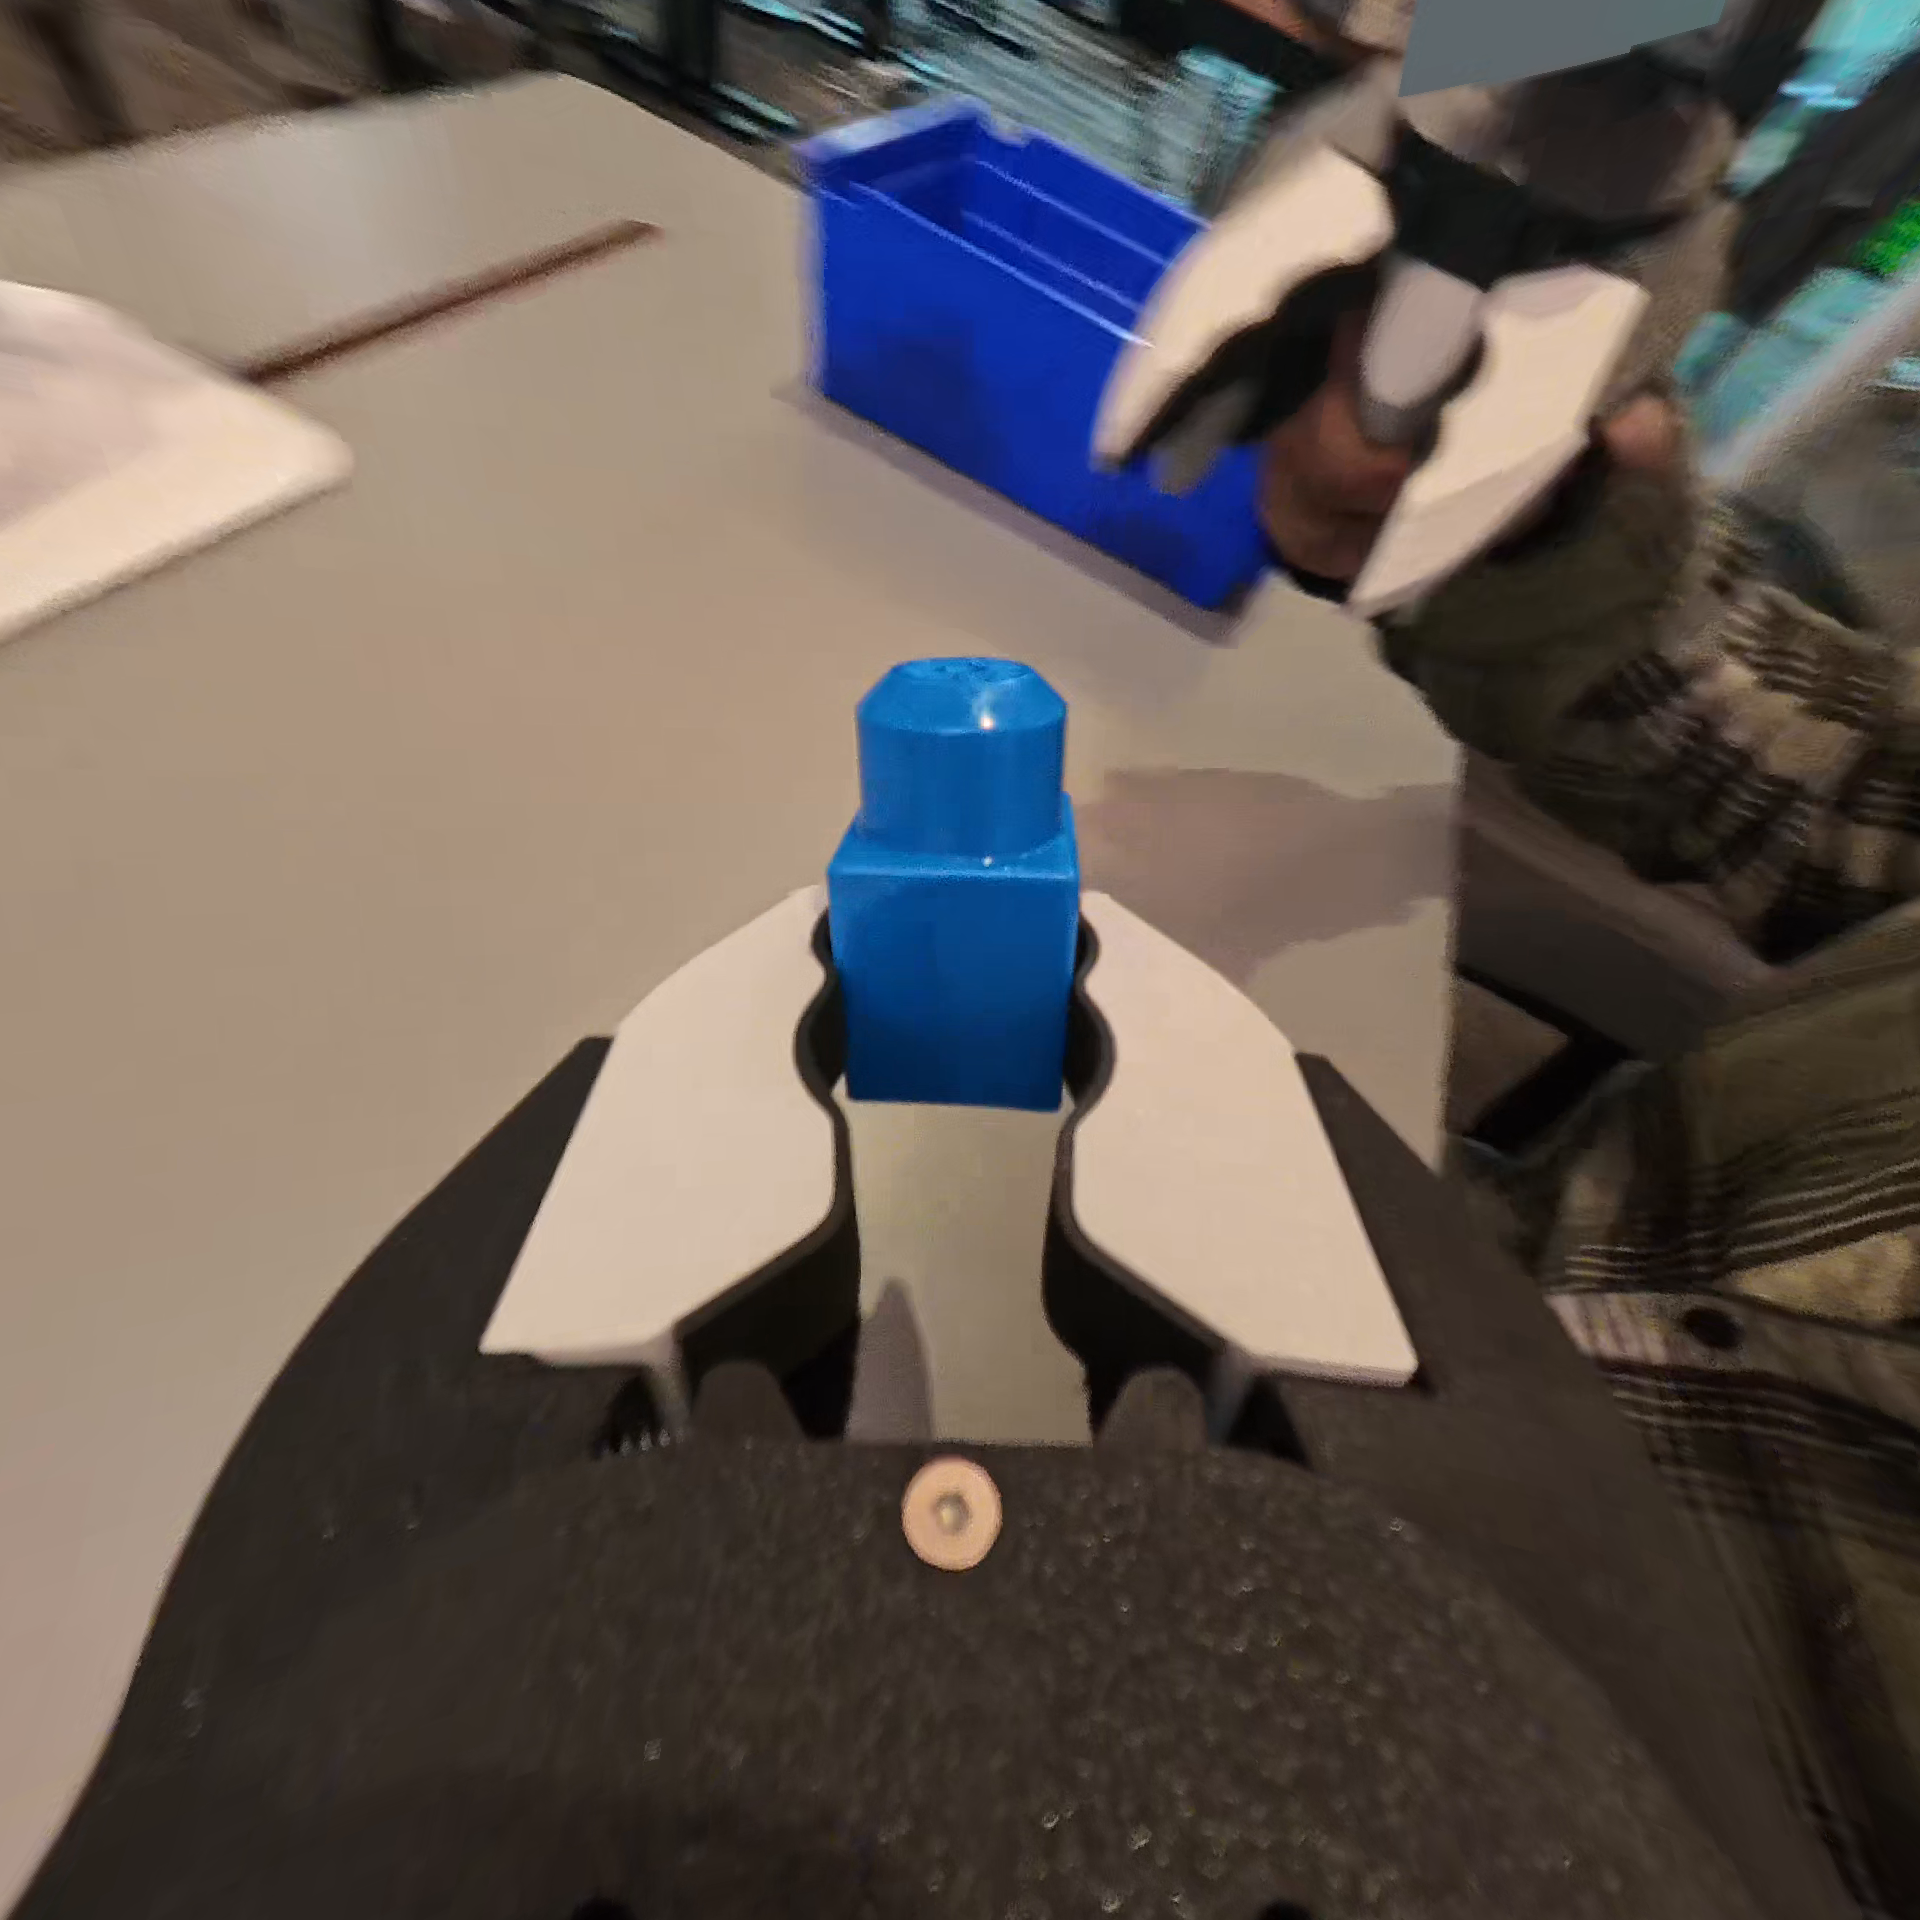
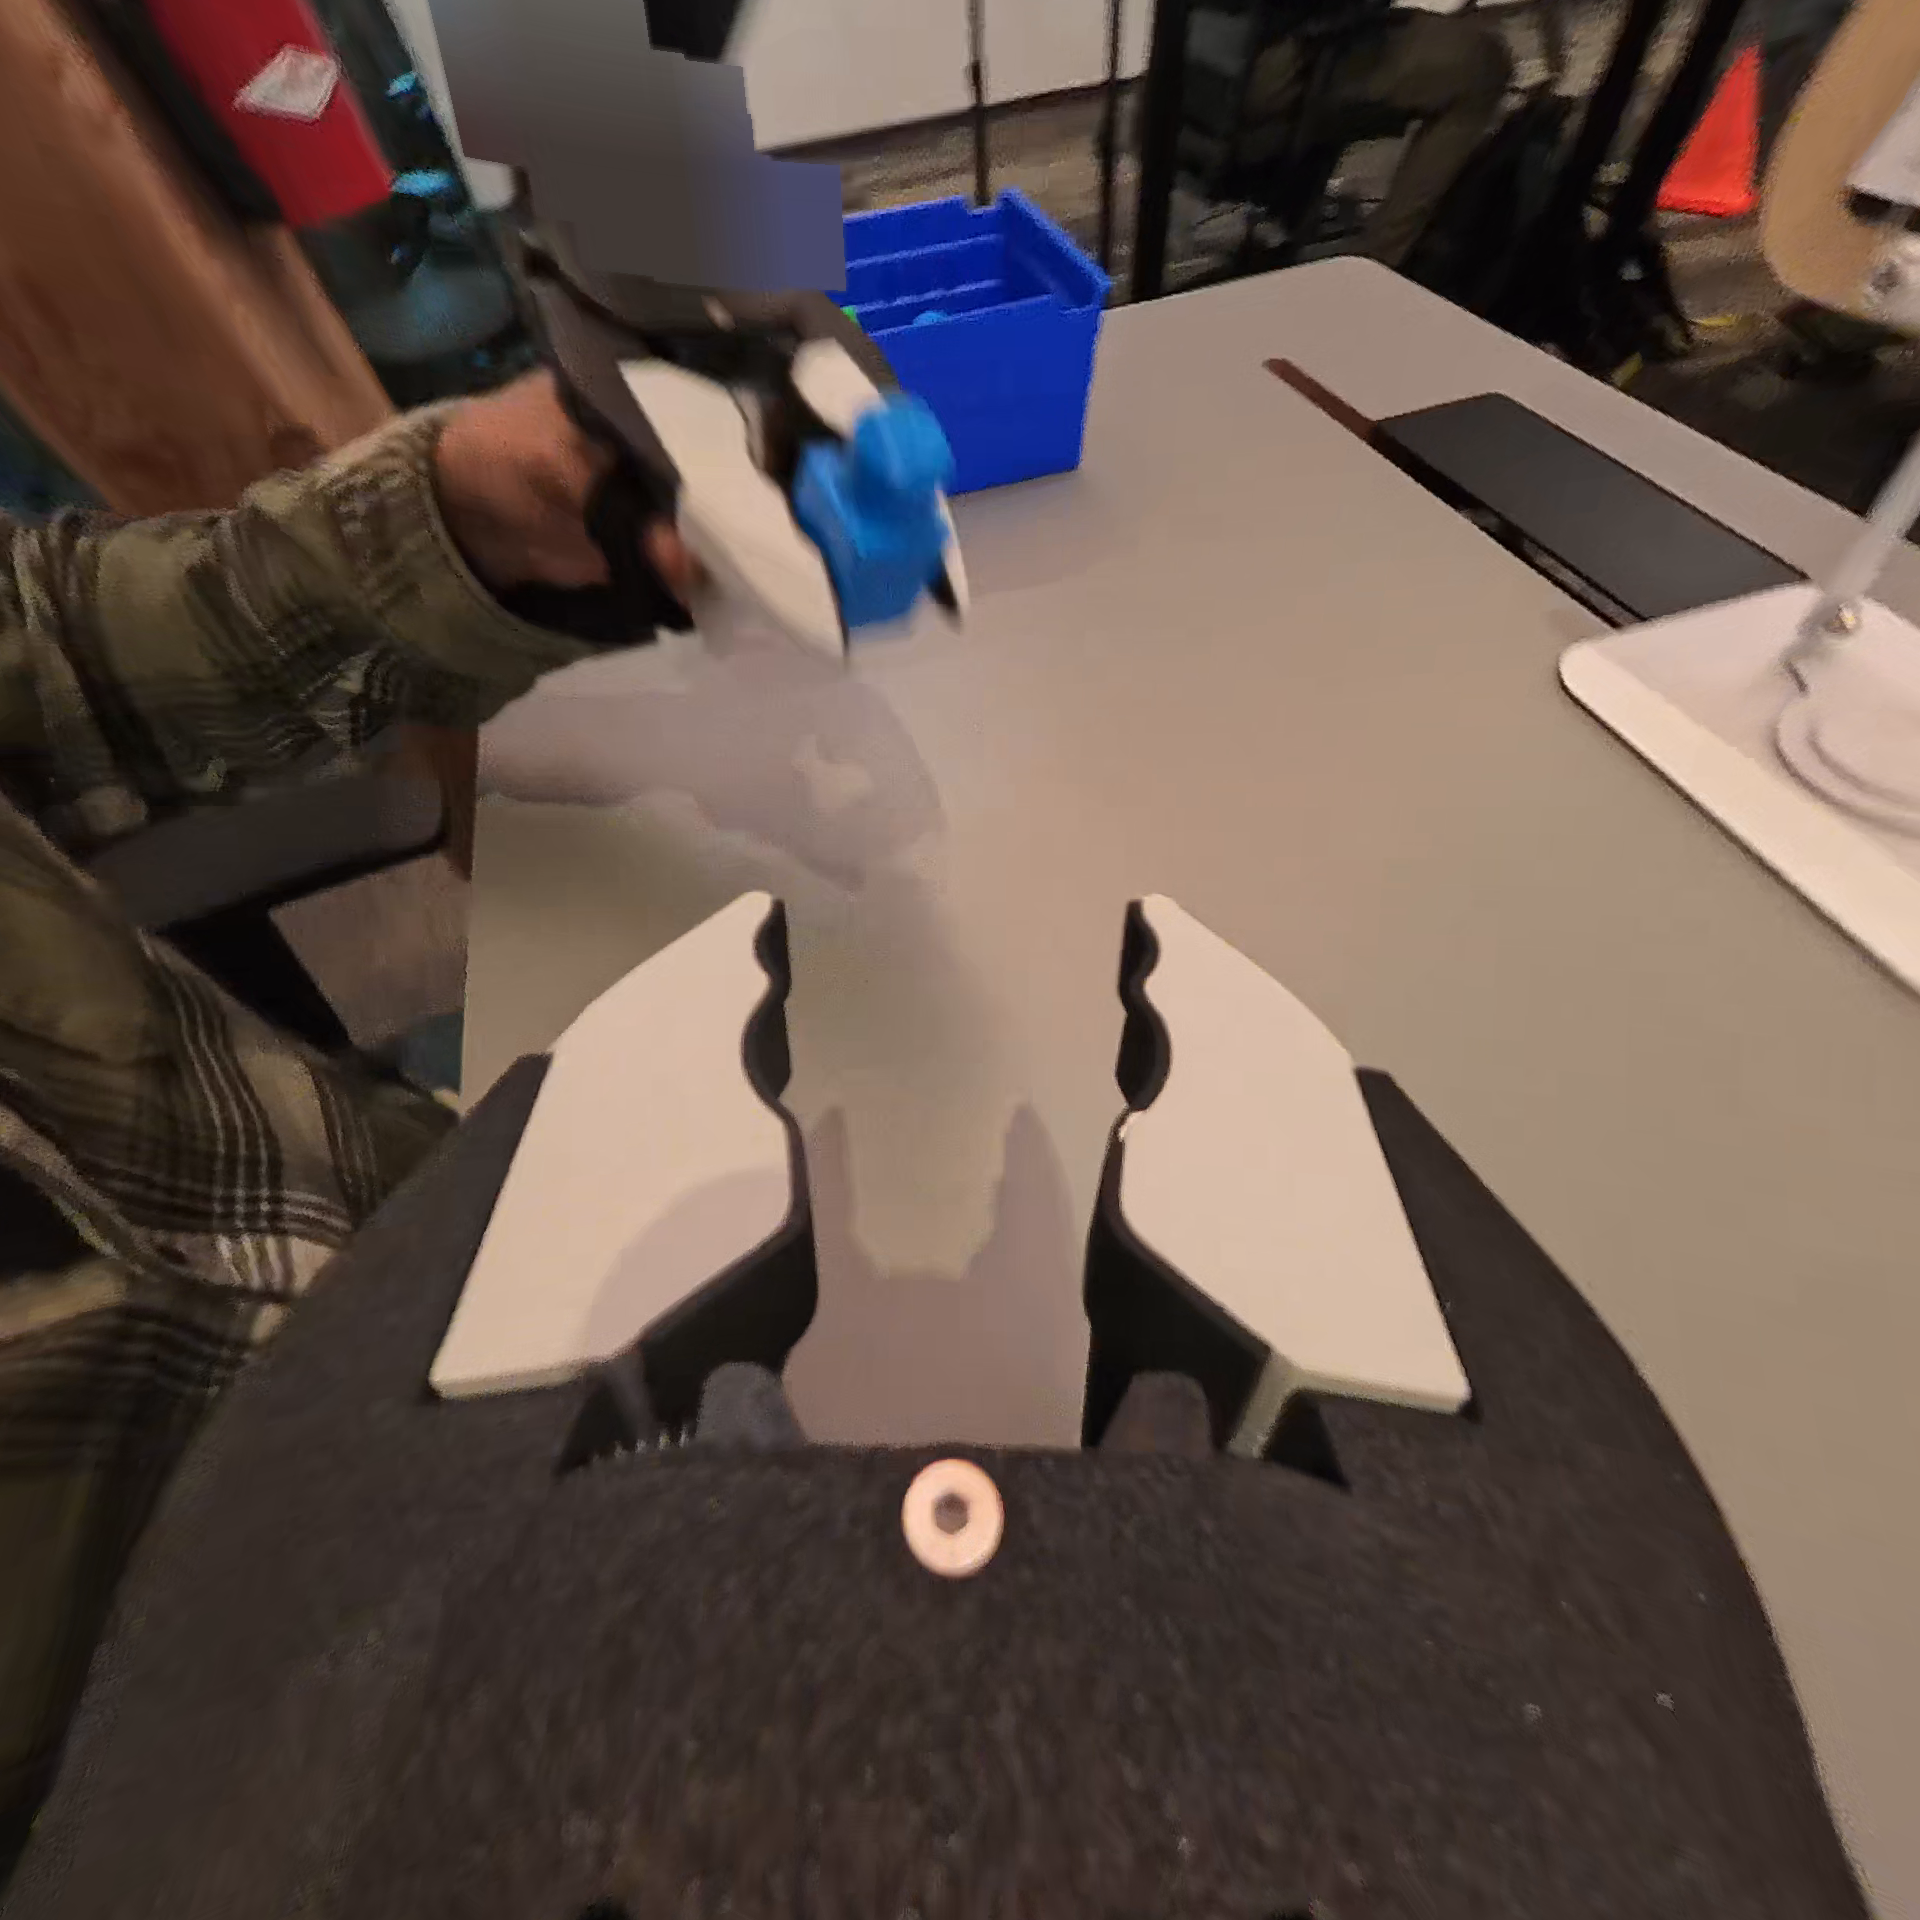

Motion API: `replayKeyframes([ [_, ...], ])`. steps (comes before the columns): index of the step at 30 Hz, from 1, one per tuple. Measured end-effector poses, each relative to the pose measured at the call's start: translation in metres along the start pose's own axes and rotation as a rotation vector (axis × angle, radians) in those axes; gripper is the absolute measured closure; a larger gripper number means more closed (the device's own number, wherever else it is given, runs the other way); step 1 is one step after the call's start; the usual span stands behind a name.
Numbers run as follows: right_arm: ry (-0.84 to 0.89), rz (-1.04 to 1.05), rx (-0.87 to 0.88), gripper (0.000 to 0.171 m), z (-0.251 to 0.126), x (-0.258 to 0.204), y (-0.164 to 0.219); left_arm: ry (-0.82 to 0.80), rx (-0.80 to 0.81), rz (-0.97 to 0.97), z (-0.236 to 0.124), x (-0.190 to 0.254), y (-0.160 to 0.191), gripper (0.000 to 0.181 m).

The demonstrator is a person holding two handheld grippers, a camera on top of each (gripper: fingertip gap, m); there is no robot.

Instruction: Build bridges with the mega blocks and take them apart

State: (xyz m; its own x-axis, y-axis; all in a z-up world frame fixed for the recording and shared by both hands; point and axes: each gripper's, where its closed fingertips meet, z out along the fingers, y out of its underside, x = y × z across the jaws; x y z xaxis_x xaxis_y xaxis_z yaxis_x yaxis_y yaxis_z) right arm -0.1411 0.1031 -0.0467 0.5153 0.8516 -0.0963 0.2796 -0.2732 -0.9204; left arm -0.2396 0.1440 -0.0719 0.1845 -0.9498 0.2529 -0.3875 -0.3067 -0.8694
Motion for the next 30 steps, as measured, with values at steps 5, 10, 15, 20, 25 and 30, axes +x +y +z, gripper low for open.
replayKeyframes([
  [5, 0.099, 0.227, 0.018, 0.104, -0.019, 0.006, 0.046, -0.513, 0.021, -0.046, -0.162, -0.106, -0.003, 0.142],
  [10, 0.149, 0.336, -0.017, 0.099, -0.024, 0.006, 0.079, -0.775, -0.009, -0.271, -0.287, -0.193, 0.040, 0.142],
  [15, 0.169, 0.331, -0.041, 0.098, -0.028, 0.002, 0.084, -0.837, -0.079, -0.425, -0.327, -0.233, 0.092, 0.141],
  [20, 0.189, 0.319, -0.046, 0.098, -0.036, 0.001, 0.082, -0.849, -0.114, -0.486, -0.330, -0.249, 0.118, 0.142],
  [25, 0.204, 0.328, -0.037, 0.097, -0.039, -0.001, 0.085, -0.846, -0.138, -0.519, -0.325, -0.253, 0.128, 0.128],
  [30, 0.228, 0.343, -0.048, 0.095, -0.047, -0.002, 0.093, -0.840, -0.009, -0.386, -0.325, -0.232, 0.071, 0.115],
])
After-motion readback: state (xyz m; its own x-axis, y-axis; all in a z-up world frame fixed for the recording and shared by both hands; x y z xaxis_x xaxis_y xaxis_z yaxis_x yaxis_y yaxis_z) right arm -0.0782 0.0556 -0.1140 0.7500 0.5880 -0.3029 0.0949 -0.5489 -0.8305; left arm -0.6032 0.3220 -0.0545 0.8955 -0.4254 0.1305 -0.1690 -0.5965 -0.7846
